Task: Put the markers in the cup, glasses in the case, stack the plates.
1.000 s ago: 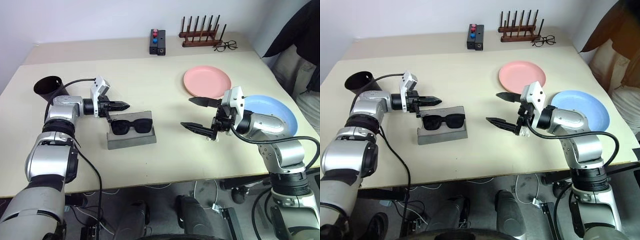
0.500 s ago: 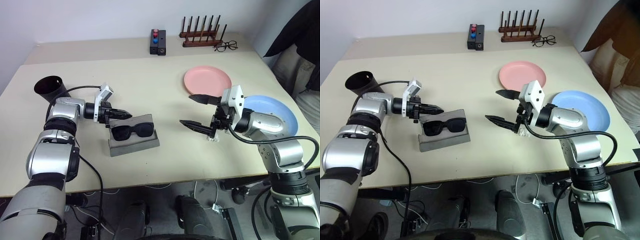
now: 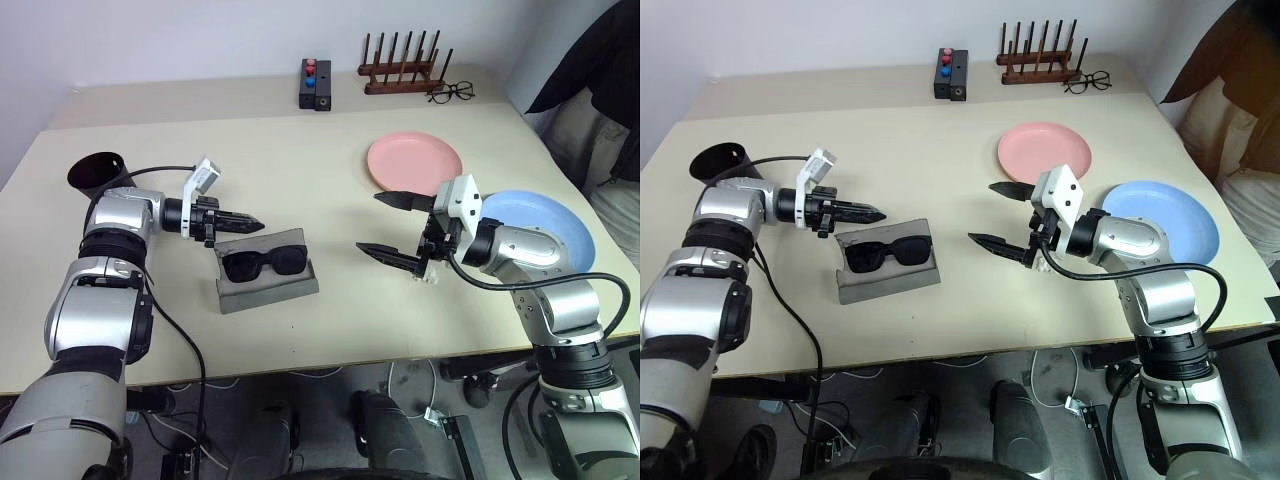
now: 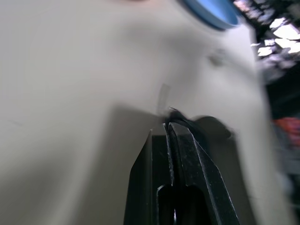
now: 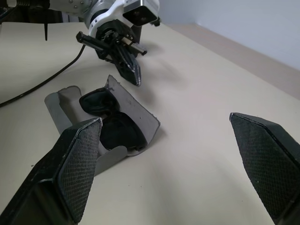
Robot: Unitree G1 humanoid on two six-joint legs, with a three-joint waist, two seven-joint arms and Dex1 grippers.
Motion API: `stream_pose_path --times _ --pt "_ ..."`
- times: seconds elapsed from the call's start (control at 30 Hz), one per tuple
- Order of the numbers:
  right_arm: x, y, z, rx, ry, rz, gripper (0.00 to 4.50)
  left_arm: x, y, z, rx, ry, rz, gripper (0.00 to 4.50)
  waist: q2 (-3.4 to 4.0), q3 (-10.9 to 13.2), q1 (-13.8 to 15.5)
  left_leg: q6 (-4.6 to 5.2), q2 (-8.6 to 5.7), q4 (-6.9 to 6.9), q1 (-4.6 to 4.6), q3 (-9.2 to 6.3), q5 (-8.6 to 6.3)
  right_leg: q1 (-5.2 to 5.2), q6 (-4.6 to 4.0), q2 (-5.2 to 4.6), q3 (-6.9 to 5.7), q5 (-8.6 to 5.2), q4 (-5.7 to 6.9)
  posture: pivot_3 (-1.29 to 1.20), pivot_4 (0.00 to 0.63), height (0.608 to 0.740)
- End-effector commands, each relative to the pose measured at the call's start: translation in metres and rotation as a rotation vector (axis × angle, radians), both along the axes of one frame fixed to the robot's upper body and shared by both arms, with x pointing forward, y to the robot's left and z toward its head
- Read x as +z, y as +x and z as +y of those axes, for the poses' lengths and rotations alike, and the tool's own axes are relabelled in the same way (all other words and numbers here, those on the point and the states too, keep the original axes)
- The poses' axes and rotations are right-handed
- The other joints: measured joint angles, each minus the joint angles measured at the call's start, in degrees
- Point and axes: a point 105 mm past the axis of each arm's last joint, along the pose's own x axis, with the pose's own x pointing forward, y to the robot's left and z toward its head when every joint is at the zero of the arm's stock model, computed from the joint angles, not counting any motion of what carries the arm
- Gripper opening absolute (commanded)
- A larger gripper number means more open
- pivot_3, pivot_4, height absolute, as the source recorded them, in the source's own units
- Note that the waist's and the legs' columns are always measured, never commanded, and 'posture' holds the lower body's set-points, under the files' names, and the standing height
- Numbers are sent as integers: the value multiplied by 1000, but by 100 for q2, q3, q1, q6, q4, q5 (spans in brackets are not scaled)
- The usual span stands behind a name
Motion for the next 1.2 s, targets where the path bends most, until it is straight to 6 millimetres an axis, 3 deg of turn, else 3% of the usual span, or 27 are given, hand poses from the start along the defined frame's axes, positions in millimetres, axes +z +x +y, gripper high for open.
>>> stream_pose_path --times 0.03,0.2,0.33,0.47,0.93,1.2 --pt "11 -1 3 11 1 -55 4500 12 17 13 124 60 -182 26 0 0 4 -2 0 0 0 0 1 0 0 -1 0 0 0 0 150 740" --pt "11 -1 4 11 -1 -58 4500 -2 13 15 104 105 -161 26 0 0 25 -2 -2 0 -1 3 1 0 0 -1 0 0 0 0 150 740" --pt "12 -1 4 10 -4 -64 4500 -30 -3 15 47 92 14 26 0 0 36 9 -3 1 -1 5 -5 1 0 0 1 0 2 0 150 740" --pt "13 -1 5 8 -3 -67 4500 -37 -9 15 25 69 87 26 0 0 35 13 -3 2 -1 4 -7 0 0 1 -1 0 3 0 150 740" --pt "11 1 5 -10 -15 -74 4500 -20 -26 6 -92 -6 221 26 -1 0 98 17 -3 8 -1 4 -10 1 0 2 0 0 8 0 150 740" --pt "9 6 3 -26 -23 -81 4500 -28 -56 3 -197 30 255 26 1 -1 99 9 2 7 0 3 -5 -2 0 4 7 0 10 0 150 740"
